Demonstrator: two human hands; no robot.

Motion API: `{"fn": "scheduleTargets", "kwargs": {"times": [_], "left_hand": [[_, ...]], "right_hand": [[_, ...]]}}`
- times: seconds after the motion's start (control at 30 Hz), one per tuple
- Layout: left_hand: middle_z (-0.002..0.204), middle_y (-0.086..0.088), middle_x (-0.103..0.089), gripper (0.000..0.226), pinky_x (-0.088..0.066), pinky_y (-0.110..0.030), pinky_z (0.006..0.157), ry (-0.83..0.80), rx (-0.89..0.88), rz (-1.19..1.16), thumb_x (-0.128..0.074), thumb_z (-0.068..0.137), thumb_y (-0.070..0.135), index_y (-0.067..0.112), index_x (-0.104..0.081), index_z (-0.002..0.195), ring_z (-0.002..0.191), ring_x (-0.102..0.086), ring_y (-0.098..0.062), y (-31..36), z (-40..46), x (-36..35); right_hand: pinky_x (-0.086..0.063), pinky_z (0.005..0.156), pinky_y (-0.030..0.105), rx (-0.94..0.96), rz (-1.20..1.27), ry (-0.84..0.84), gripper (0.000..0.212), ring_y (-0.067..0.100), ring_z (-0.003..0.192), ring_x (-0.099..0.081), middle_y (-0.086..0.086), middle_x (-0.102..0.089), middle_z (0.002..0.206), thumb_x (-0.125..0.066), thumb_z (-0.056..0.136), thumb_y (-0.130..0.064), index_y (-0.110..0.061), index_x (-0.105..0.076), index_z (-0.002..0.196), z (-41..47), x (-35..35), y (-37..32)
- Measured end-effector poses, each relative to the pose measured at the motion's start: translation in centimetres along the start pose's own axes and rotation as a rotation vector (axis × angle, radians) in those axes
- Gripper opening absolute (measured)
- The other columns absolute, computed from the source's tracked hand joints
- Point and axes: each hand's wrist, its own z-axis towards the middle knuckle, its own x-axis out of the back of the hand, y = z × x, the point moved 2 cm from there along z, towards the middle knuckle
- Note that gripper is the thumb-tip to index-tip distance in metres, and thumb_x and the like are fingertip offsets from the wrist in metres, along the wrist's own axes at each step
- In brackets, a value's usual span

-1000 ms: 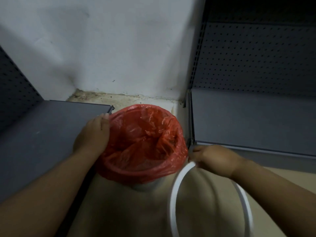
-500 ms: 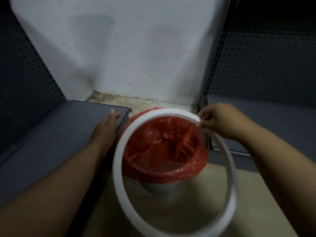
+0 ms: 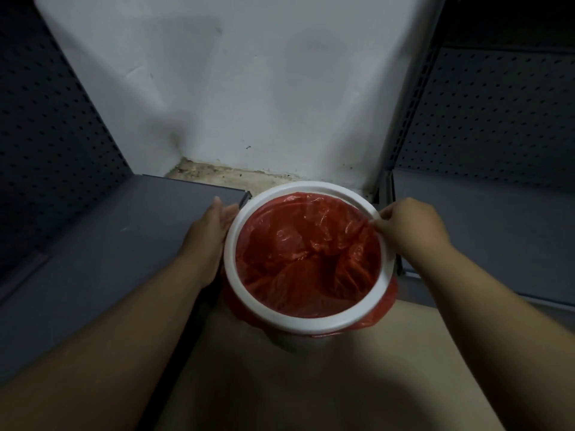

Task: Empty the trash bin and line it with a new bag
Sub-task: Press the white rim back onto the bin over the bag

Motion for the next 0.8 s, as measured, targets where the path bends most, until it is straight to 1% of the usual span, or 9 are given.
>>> {"fn": "scheduleTargets", "kwargs": {"times": [0.1, 0.13, 0.2, 0.27, 0.33, 0.4, 0.47, 0.67, 0.8], "left_hand": [[0.105, 0.001, -0.07, 0.051, -0.048, -0.035, 0.091, 0.075, -0.046, 0.229, -0.025, 0.097, 0.05, 0.024, -0.066, 0.112, 0.093, -0.064, -0.013, -0.5, 0.7, 0.4], [0.1, 0.001, -0.071, 0.051, -0.048, -0.035, 0.09, 0.098, -0.073, 0.349, -0.023, 0.098, 0.05, 0.028, -0.069, 0.105, 0.092, -0.064, -0.015, -0.4, 0.7, 0.5], [0.096, -0.002, -0.07, 0.055, -0.047, -0.028, 0.076, 0.138, -0.145, 0.577, -0.021, 0.099, 0.046, 0.023, -0.07, 0.103, 0.083, -0.063, -0.014, -0.3, 0.7, 0.4], [0.093, -0.004, -0.065, 0.053, -0.038, -0.022, 0.062, 0.153, -0.219, 0.725, -0.021, 0.1, 0.042, 0.017, -0.067, 0.1, 0.079, -0.06, -0.014, -0.1, 0.5, -0.2], [0.108, -0.006, -0.063, 0.047, -0.042, -0.025, 0.069, 0.133, -0.283, 0.782, -0.022, 0.1, 0.039, 0.016, -0.062, 0.109, 0.095, -0.06, -0.019, -0.3, 0.3, -0.7], [0.142, -0.005, -0.048, 0.047, -0.039, -0.033, 0.102, 0.071, -0.295, 0.827, -0.021, 0.101, 0.038, 0.019, -0.046, 0.136, 0.128, -0.046, -0.02, -0.8, 0.3, -1.2], [0.157, -0.001, -0.027, 0.05, -0.019, -0.035, 0.116, 0.028, -0.293, 0.857, -0.021, 0.101, 0.038, 0.021, -0.03, 0.147, 0.145, -0.023, -0.017, -1.2, 0.2, -1.7], [0.158, 0.001, -0.025, 0.052, -0.015, -0.036, 0.118, 0.039, -0.314, 0.886, -0.018, 0.1, 0.041, 0.022, -0.028, 0.147, 0.147, -0.017, -0.016, -2.2, 0.7, -1.6], [0.157, 0.0, -0.025, 0.051, -0.014, -0.034, 0.118, 0.031, -0.326, 0.883, -0.018, 0.1, 0.039, 0.02, -0.029, 0.147, 0.146, -0.017, -0.015, -2.3, 0.9, -1.6]], "right_hand": [[-0.048, 0.057, 0.028, 0.014, 0.001, -0.012, 0.028, 0.027, 0.072, -0.066, 0.011, -0.072, 0.085, -0.057, 0.091, -0.031, -0.01, -0.074, 0.094, 0.0, -1.1, 0.2], [-0.05, 0.059, 0.029, 0.017, 0.019, -0.018, 0.03, 0.026, 0.072, -0.066, 0.012, -0.072, 0.087, -0.054, 0.093, -0.032, -0.009, -0.073, 0.097, -0.1, -1.4, 0.2], [-0.054, 0.069, 0.033, 0.037, 0.055, -0.011, 0.036, 0.027, 0.079, -0.065, 0.013, -0.069, 0.1, -0.048, 0.095, -0.036, -0.01, -0.069, 0.107, -0.4, -2.0, 0.1], [-0.047, 0.094, 0.038, 0.096, 0.078, -0.001, 0.044, 0.03, 0.111, -0.057, 0.014, -0.054, 0.132, -0.042, 0.097, -0.039, -0.012, -0.054, 0.129, -0.8, -2.3, -0.4], [-0.029, 0.111, 0.037, 0.169, 0.144, -0.027, 0.05, 0.025, 0.138, -0.034, 0.007, -0.033, 0.153, -0.035, 0.1, -0.039, -0.015, -0.036, 0.144, -1.5, -2.5, -1.1], [-0.024, 0.113, 0.033, 0.213, 0.186, -0.063, 0.05, 0.02, 0.141, -0.027, 0.004, -0.031, 0.154, -0.029, 0.101, -0.038, -0.014, -0.032, 0.145, -2.1, -2.7, -1.6], [-0.021, 0.114, 0.032, 0.227, 0.183, -0.072, 0.05, 0.018, 0.143, -0.024, 0.003, -0.03, 0.155, -0.025, 0.102, -0.038, -0.014, -0.031, 0.145, -2.4, -3.2, -1.6], [-0.02, 0.115, 0.03, 0.207, 0.218, -0.025, 0.05, 0.015, 0.144, -0.023, 0.001, -0.032, 0.154, -0.019, 0.102, -0.038, -0.017, -0.032, 0.145, -2.3, -3.9, -1.3], [-0.029, 0.107, 0.031, 0.207, 0.21, -0.016, 0.047, 0.018, 0.136, -0.035, 0.005, -0.043, 0.146, -0.021, 0.102, -0.035, -0.013, -0.04, 0.139, -2.3, -3.9, -1.4]]}}
